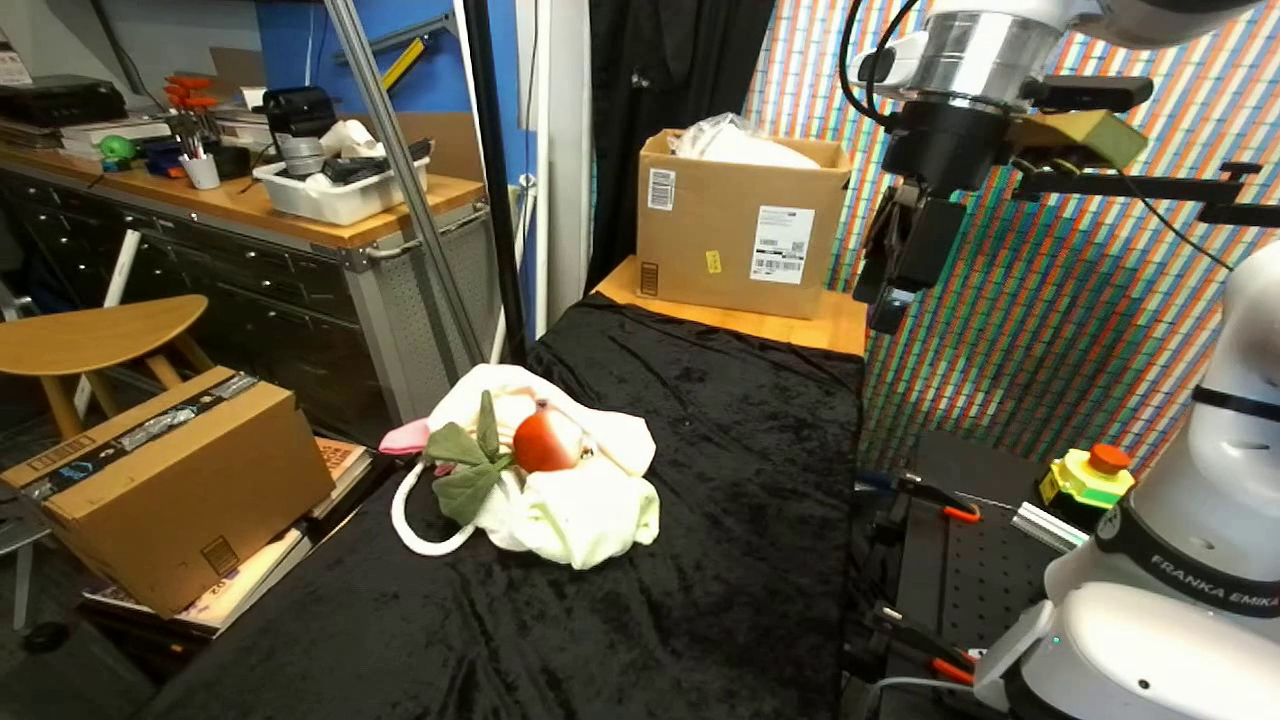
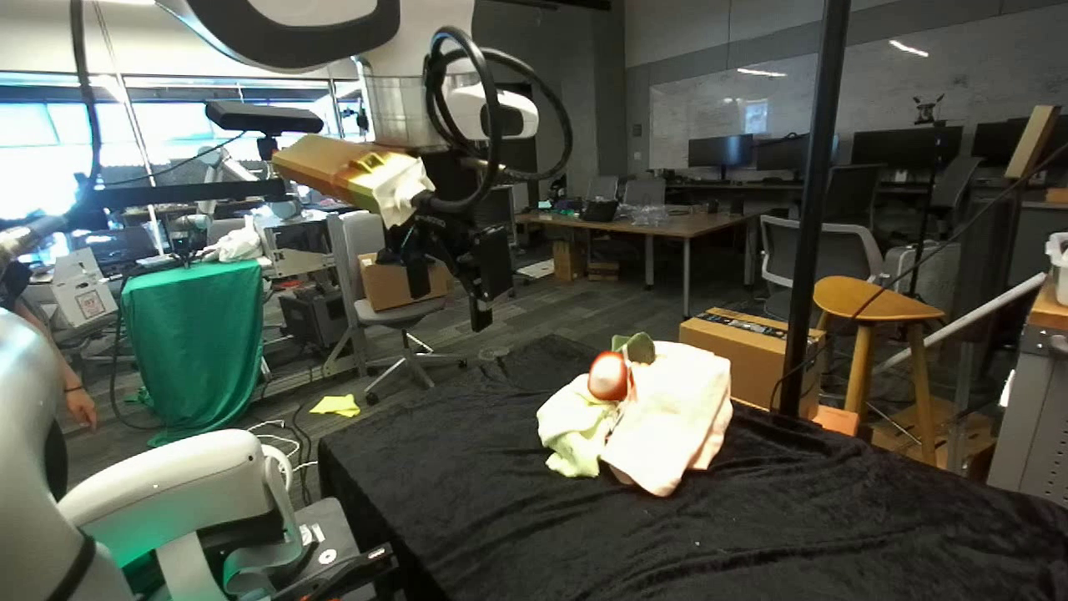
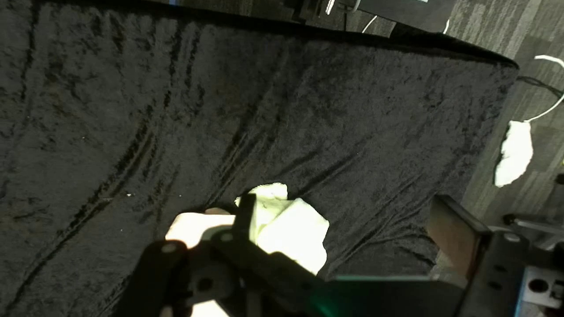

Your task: Put all the items on the table in one place

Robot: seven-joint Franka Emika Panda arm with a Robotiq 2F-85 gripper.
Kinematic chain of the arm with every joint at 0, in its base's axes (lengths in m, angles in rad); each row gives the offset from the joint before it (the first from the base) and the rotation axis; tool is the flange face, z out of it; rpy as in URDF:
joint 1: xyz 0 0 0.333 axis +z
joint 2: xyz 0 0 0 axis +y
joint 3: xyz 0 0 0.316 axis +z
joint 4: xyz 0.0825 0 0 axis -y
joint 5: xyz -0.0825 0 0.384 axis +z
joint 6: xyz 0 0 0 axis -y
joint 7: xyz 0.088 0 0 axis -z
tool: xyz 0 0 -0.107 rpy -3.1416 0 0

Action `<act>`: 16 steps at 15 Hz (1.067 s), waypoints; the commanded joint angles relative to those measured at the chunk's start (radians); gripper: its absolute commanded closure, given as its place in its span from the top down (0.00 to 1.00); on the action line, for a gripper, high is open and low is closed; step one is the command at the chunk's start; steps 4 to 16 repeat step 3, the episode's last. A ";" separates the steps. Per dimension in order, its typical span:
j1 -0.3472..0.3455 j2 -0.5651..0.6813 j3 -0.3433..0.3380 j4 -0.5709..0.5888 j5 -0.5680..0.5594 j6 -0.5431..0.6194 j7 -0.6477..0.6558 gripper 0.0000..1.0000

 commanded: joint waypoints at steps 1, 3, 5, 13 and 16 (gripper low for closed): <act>0.010 -0.002 -0.011 0.002 -0.009 -0.001 0.007 1.00; 0.010 -0.003 -0.012 0.002 -0.009 -0.001 0.005 1.00; 0.010 -0.003 -0.012 0.002 -0.009 -0.001 0.005 1.00; 0.010 -0.003 -0.012 0.002 -0.009 -0.001 0.005 1.00; 0.010 -0.003 -0.012 0.002 -0.009 -0.001 0.005 1.00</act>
